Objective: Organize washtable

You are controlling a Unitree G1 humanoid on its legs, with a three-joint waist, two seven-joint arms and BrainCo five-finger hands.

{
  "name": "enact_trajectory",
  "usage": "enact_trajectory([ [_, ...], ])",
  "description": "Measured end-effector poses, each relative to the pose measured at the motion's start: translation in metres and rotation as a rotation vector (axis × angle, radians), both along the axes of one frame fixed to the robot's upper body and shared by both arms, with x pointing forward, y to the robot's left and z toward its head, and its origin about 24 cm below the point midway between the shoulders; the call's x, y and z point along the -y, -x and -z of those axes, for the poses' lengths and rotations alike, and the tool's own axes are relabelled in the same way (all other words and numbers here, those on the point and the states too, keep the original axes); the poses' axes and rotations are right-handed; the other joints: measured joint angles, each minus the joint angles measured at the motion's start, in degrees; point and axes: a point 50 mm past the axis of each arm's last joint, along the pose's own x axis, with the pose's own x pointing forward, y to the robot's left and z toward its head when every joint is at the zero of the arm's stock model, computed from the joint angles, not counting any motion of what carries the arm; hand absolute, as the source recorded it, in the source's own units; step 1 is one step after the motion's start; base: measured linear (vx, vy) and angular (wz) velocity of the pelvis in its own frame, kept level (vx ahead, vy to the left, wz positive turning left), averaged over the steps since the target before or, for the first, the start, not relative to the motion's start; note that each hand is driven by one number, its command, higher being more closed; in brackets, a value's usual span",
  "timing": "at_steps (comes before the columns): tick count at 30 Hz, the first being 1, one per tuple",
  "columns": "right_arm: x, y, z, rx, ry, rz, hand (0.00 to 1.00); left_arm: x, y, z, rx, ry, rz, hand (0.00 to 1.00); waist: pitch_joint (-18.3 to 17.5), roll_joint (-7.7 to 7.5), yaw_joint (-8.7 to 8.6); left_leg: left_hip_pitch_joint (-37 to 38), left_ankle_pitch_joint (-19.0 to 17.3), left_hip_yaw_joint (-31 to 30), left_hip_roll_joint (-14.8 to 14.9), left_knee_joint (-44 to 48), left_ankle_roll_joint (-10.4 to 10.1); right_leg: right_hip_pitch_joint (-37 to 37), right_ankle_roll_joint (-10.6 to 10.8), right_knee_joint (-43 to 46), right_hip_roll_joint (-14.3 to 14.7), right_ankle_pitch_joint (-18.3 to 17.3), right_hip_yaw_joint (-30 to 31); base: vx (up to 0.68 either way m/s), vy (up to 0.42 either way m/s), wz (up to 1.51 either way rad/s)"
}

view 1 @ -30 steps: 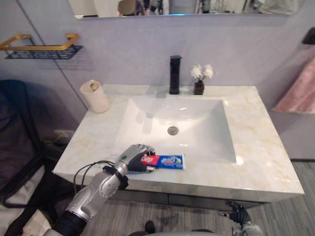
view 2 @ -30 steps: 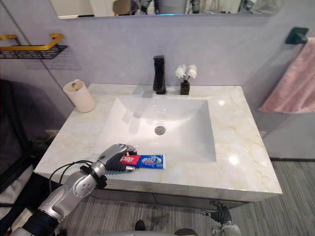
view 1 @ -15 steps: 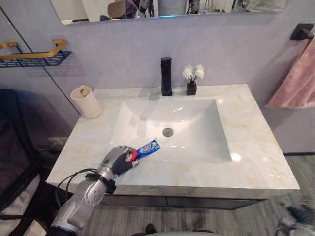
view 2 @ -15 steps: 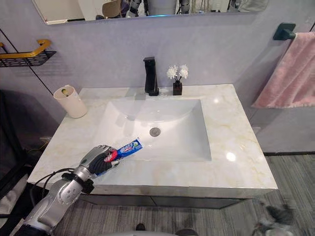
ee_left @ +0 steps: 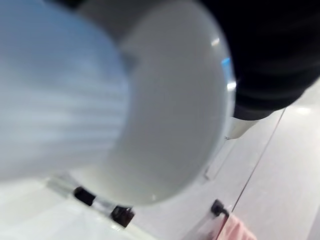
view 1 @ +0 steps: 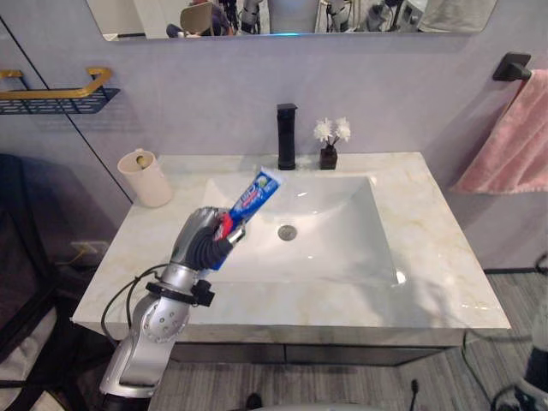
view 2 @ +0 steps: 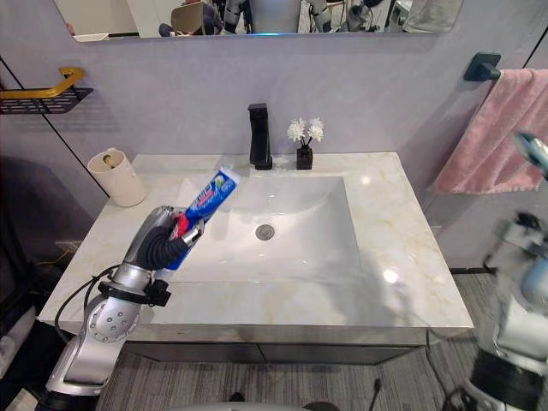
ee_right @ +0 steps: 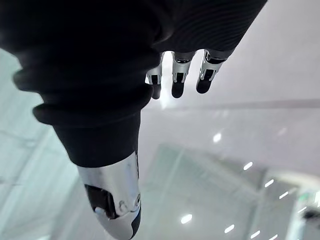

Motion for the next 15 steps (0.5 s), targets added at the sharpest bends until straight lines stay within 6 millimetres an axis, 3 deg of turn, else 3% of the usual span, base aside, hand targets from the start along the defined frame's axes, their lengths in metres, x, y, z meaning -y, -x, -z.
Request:
enact_trajectory([
  [1, -0.024, -0.009, -0.007, 0.028, 0.022, -0.151, 0.00, 0.008, -0.004, -0.007, 0.030, 0.029, 0.038, 1.00, -0.01, -0.01, 0.30, -0.01, 0.08, -0.34, -0.09, 0.00, 0.10, 0.09, 0.01, 0.08, -0.09, -0.01, -0.30, -0.03, -0.010, 0.10],
  [3, -0.052, -0.021, -0.008, 0.013, 0.049, -0.316, 0.00, 0.018, -0.006, -0.013, 0.057, 0.059, 0.079, 1.00, -0.01, 0.00, 0.83, -0.08, 0.28, -1.02, -0.22, 0.00, 0.28, 0.40, 0.03, 0.13, -0.33, -0.02, -1.04, -0.01, -0.009, 0.20],
  [6, -0.102, -0.043, 0.012, -0.120, 0.030, -0.561, 0.00, 0.034, -0.009, -0.022, 0.105, 0.102, 0.131, 1.00, -0.03, 0.02, 1.95, -0.10, 0.53, -1.60, -0.51, 0.00, 0.53, 0.96, 0.05, 0.22, -0.80, -0.04, -1.97, -0.01, 0.000, 0.14],
  [12, -0.158, -0.062, 0.052, -0.375, 0.018, -0.834, 0.00, 0.050, -0.006, -0.021, 0.114, 0.142, 0.174, 1.00, -0.04, 0.05, 2.38, -0.37, 1.02, -2.98, -1.44, -0.06, 1.17, 0.84, 0.46, 0.78, -1.64, -0.31, -3.81, -0.04, 0.002, 0.13],
  [15, -0.174, -0.068, 0.066, -0.463, -0.010, -0.910, 0.00, 0.058, -0.005, -0.020, 0.110, 0.162, 0.197, 1.00, -0.04, 0.04, 2.82, -0.78, 1.41, -3.41, -1.97, -0.14, 1.40, 0.51, 0.46, 1.02, -1.96, -0.31, -4.29, -0.06, 0.010, 0.07],
])
